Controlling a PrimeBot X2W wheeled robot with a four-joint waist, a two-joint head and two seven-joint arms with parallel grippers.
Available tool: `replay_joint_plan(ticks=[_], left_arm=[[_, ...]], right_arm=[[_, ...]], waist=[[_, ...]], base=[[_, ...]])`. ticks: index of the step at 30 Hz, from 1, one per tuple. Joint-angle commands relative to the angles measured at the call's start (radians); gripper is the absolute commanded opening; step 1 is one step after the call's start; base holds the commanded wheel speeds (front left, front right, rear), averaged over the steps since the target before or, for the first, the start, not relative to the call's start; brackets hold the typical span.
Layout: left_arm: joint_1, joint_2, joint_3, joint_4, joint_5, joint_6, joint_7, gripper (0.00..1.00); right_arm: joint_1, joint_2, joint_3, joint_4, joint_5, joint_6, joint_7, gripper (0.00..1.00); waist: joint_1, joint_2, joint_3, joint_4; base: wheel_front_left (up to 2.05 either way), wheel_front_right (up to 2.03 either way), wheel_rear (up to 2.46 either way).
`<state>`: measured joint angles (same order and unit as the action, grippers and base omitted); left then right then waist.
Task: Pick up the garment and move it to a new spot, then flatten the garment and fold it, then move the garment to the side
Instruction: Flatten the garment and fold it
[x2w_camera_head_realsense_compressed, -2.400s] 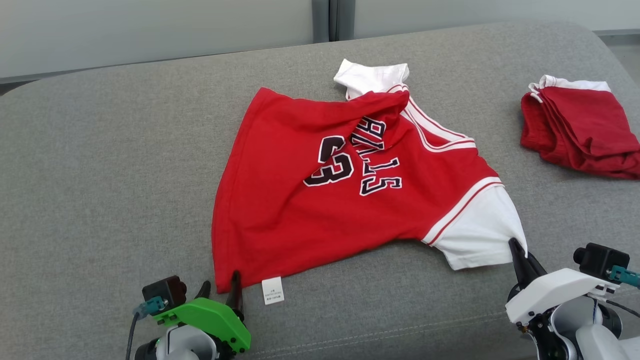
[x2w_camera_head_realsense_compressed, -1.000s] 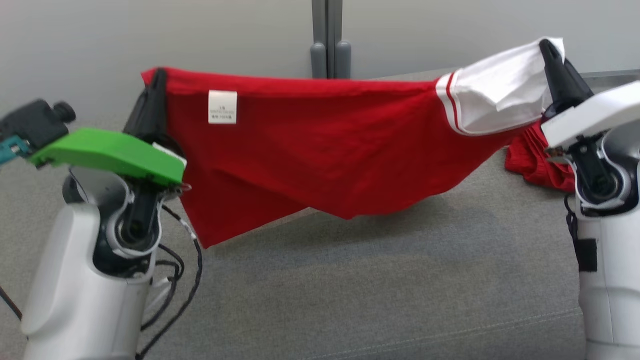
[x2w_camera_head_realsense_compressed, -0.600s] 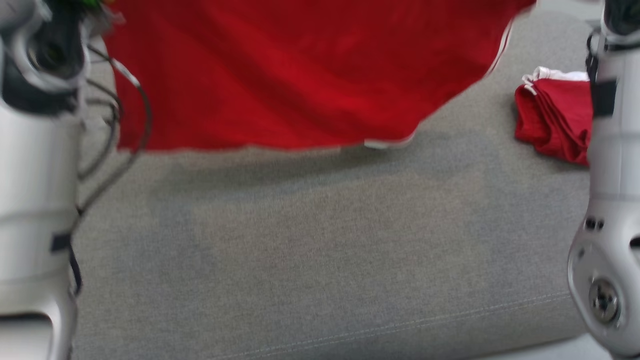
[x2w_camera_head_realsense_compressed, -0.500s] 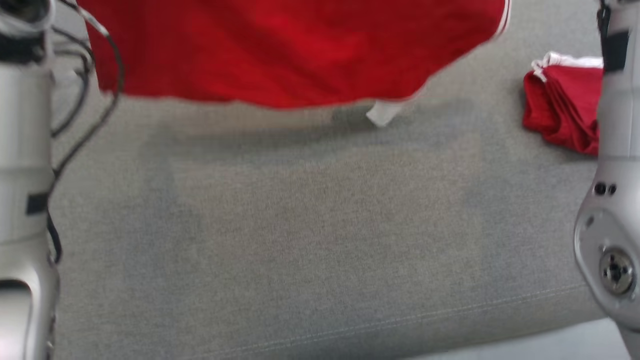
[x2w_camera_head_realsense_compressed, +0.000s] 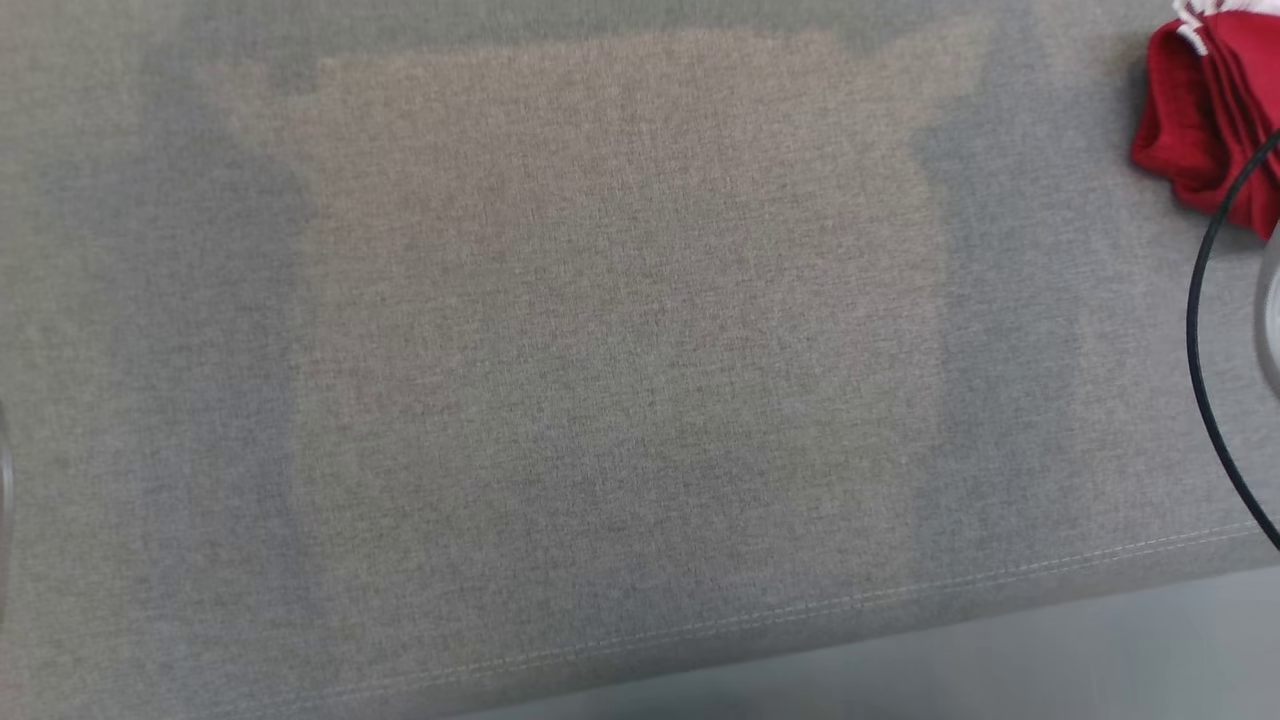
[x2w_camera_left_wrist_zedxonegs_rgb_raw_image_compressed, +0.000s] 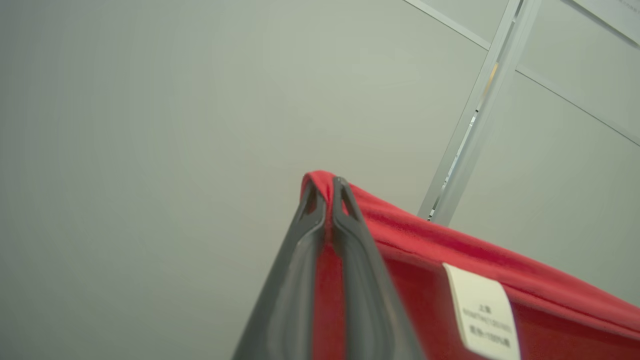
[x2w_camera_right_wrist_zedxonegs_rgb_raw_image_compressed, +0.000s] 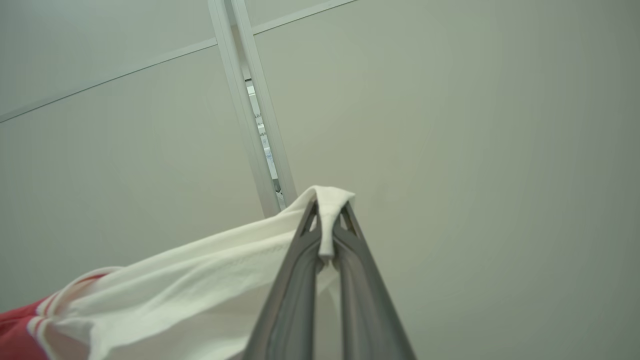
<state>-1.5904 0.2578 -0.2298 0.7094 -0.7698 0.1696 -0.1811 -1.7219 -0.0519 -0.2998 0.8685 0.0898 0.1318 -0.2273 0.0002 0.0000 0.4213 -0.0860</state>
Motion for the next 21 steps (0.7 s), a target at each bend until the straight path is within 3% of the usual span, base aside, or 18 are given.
replay_joint_plan(ticks=[1, 9, 16, 21], left_arm=[[-0.035, 0.004, 0.022, 0.028, -0.009, -0.010, -0.024, 0.00], [-0.026, 0.019, 0.009, 0.153, 0.001, -0.065, -0.047, 0.00], [-0.004, 0.037, 0.013, 0.208, -0.021, -0.145, -0.059, 0.00], [0.063, 0.040, 0.018, 0.192, -0.056, -0.219, -0.041, 0.00]], right_arm=[[-0.034, -0.010, -0.027, 0.020, 0.007, -0.002, -0.019, 0.00], [-0.018, -0.004, 0.039, 0.150, 0.014, -0.002, -0.035, 0.00], [0.004, -0.003, 0.123, 0.183, 0.151, -0.002, -0.038, 0.00], [0.096, -0.009, 0.262, 0.132, 0.286, -0.002, 0.005, 0.00]], waist=[[-0.0002, 0.0000, 0.069, 0.004], [-0.0002, 0.0000, 0.167, -0.006], [-0.0002, 0.0000, 0.195, -0.013], [-0.0002, 0.0000, 0.169, -0.006]], base=[[0.00, 0.00, 0.00], [0.00, 0.00, 0.00], [0.00, 0.00, 0.00], [0.00, 0.00, 0.00]])
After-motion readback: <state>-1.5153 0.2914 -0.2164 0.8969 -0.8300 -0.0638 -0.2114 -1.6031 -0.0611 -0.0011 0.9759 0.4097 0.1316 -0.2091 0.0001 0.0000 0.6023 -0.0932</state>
